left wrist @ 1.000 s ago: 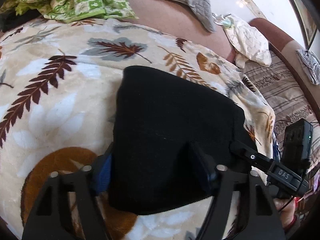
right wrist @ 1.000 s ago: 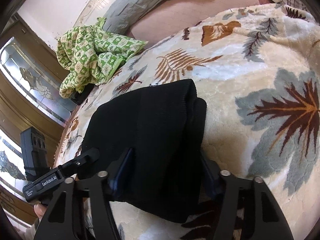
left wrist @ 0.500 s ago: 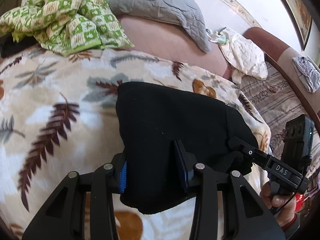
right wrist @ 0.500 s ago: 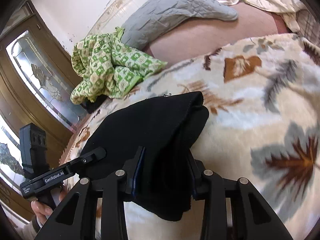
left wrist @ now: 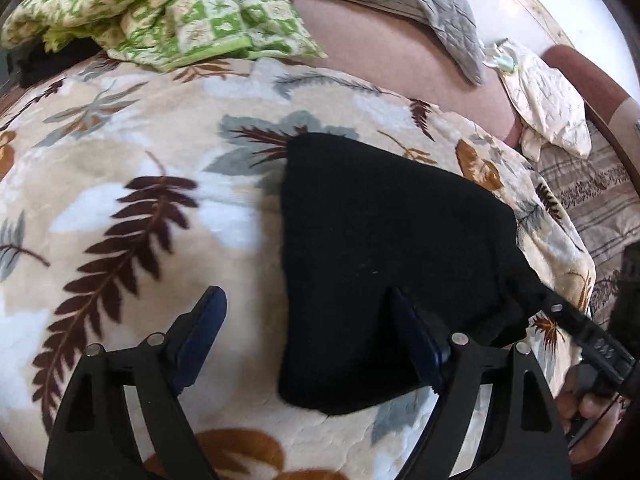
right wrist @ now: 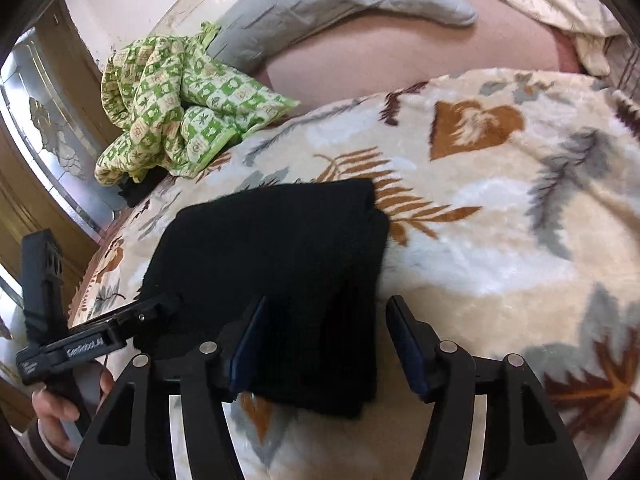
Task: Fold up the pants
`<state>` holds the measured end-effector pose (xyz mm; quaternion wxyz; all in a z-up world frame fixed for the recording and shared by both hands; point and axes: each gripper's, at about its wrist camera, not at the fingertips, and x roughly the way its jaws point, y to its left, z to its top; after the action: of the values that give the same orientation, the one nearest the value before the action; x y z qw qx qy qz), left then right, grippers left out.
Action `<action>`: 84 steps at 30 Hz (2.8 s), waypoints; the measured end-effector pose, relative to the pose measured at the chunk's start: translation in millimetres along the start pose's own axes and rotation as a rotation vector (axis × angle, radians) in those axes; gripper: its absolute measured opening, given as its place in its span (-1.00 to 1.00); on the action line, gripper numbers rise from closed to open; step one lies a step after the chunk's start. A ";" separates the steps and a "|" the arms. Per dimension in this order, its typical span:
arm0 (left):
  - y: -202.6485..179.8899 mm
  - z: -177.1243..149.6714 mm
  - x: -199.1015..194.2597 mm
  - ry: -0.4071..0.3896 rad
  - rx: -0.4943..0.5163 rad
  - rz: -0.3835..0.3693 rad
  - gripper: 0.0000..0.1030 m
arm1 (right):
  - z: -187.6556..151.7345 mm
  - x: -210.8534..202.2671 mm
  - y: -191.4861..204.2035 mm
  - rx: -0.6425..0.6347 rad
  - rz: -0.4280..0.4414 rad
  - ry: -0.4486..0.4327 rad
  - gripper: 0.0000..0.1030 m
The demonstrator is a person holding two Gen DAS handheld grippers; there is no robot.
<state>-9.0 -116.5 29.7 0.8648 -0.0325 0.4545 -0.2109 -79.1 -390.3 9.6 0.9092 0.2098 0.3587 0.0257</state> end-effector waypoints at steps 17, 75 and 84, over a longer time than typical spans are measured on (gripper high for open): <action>-16.8 -8.0 -2.1 -0.035 0.067 0.115 0.64 | -26.8 0.0 47.9 -0.157 -0.025 0.043 -0.44; -28.2 5.9 -37.1 -0.150 0.076 0.157 0.69 | -4.2 -29.7 64.1 -0.105 -0.149 -0.059 0.35; -31.4 -8.3 -61.5 -0.180 0.105 0.188 0.69 | -10.9 -29.1 74.8 -0.109 -0.155 -0.041 0.44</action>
<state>-56.7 -119.8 80.1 0.9185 0.0367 0.3644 -0.1488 -100.2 -324.0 51.0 0.9257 0.1321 0.3531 -0.0296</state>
